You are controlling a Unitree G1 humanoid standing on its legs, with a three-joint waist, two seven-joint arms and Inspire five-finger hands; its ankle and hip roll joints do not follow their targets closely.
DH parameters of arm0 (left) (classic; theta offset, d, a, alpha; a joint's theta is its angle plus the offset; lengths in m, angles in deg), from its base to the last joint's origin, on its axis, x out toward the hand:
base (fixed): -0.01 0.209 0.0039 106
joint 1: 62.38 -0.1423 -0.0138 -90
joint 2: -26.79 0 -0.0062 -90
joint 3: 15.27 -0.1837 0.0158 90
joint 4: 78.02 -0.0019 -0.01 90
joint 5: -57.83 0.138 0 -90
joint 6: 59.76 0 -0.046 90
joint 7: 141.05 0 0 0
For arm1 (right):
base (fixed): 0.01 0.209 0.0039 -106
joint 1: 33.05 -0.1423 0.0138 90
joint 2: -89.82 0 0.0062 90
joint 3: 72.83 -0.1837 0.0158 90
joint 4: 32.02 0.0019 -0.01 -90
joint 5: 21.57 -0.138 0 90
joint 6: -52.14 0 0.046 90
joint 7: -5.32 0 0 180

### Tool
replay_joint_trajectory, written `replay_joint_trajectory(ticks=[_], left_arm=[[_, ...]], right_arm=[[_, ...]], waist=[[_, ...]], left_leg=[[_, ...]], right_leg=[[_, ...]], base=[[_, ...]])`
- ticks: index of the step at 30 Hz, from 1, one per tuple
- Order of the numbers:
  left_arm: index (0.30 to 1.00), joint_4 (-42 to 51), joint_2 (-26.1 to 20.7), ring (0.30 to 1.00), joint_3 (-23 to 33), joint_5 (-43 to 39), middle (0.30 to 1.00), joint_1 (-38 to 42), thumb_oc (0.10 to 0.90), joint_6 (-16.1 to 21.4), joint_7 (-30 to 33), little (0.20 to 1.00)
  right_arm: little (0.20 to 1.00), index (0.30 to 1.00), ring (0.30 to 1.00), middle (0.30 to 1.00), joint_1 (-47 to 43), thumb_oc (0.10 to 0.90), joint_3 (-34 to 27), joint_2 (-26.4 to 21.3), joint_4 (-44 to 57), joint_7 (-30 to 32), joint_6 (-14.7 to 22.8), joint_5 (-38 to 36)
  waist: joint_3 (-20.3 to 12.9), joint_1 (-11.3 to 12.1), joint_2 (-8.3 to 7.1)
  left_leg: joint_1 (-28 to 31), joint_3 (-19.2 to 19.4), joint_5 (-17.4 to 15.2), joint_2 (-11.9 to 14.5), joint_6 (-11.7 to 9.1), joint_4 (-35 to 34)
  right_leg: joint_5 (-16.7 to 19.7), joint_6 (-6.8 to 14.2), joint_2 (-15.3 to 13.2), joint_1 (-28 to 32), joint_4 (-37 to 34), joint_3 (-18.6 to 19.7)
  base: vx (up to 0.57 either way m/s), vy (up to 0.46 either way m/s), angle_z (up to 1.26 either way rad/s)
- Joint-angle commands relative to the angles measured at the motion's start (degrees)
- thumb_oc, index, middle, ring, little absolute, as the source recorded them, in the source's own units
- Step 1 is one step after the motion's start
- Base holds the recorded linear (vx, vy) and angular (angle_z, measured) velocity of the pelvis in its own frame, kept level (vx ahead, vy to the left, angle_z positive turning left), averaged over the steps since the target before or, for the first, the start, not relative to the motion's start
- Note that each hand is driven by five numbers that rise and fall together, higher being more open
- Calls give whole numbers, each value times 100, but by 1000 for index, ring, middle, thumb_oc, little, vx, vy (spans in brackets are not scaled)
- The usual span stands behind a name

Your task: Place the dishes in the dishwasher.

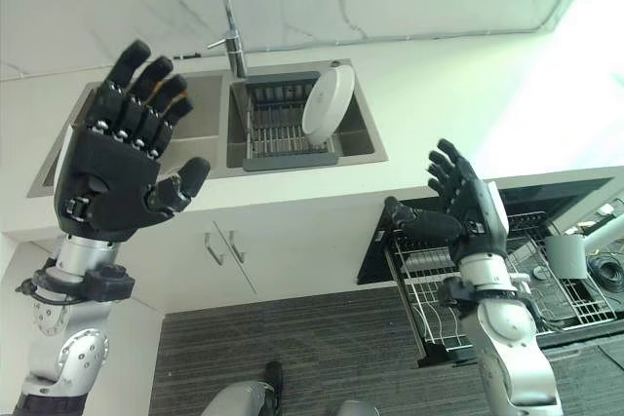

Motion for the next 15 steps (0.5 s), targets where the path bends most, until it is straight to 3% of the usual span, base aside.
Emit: replay_joint_trajectory(ticks=[1, 4, 7, 8, 10, 11, 14, 15], left_arm=[[900, 440, -312, 900, 90, 190, 900, 318, 800, 419, -89, 900], [900, 491, -387, 900, 146, 255, 900, 326, 800, 433, -152, 900], [900, 507, -348, 900, 117, 361, 900, 380, 800, 410, -304, 900], [900, 514, -317, 900, 88, 449, 900, 385, 800, 418, -291, 900], [900, 523, -340, 900, 120, 389, 900, 387, 800, 323, -218, 900], [900, 516, -350, 900, 144, 318, 900, 371, 800, 284, -216, 900], [900, 520, -345, 900, 122, 157, 900, 365, 800, 120, -130, 900], [900, 520, -339, 900, 122, 125, 900, 352, 800, 110, -112, 900]], right_arm=[[900, 900, 900, 900, -588, 800, -209, -3, 398, 171, 788, -166], [900, 900, 900, 900, -611, 800, -201, 88, 387, 48, 847, -167], [900, 900, 900, 900, -707, 800, -119, 225, 396, 117, 1227, 127], [900, 900, 900, 900, -755, 800, -77, 251, 374, 152, 1249, 109], [900, 900, 900, 900, -771, 800, -89, 289, 315, 112, 1449, -27], [900, 900, 900, 900, -741, 800, -134, 283, 324, 53, 1446, -132], [900, 900, 900, 900, -735, 800, -174, 342, 367, -190, 1319, -544], [900, 900, 900, 900, -755, 800, -177, 320, 348, -232, 1278, -623]], waist=[[-480, 43, -71], [-488, 86, -68], [-432, 9, 25], [-401, -8, 44], [-379, -17, 2], [-381, -41, -42], [-391, -169, -155], [-379, -181, -163]], left_leg=[[231, -186, -1054, 247, -287, 253], [288, -223, -1112, 161, -159, 253], [417, -509, -1181, 51, -7, 253], [455, -557, -1201, 37, -8, 253], [452, -607, -1205, -5, -68, 253], [453, -589, -1225, -41, -74, 253], [565, -479, -1432, -82, -42, 253], [599, -474, -1471, -72, -27, 253]], right_leg=[[-4, -113, 314, 311, -235, -611], [233, -41, 270, 453, -235, -717], [969, -22, 562, 461, -72, -597], [1011, -75, 582, 311, -74, -578], [549, -171, 509, -7, -235, -522], [498, -135, 438, -191, -235, -434], [868, 67, 240, -865, -235, -108], [829, 85, 277, -906, -235, -46]], base=[[129, 169, 3], [111, 142, -6], [126, 147, 1], [97, 62, 14], [90, -52, -1], [92, -115, -31], [124, -190, -24], [128, -229, -2]])
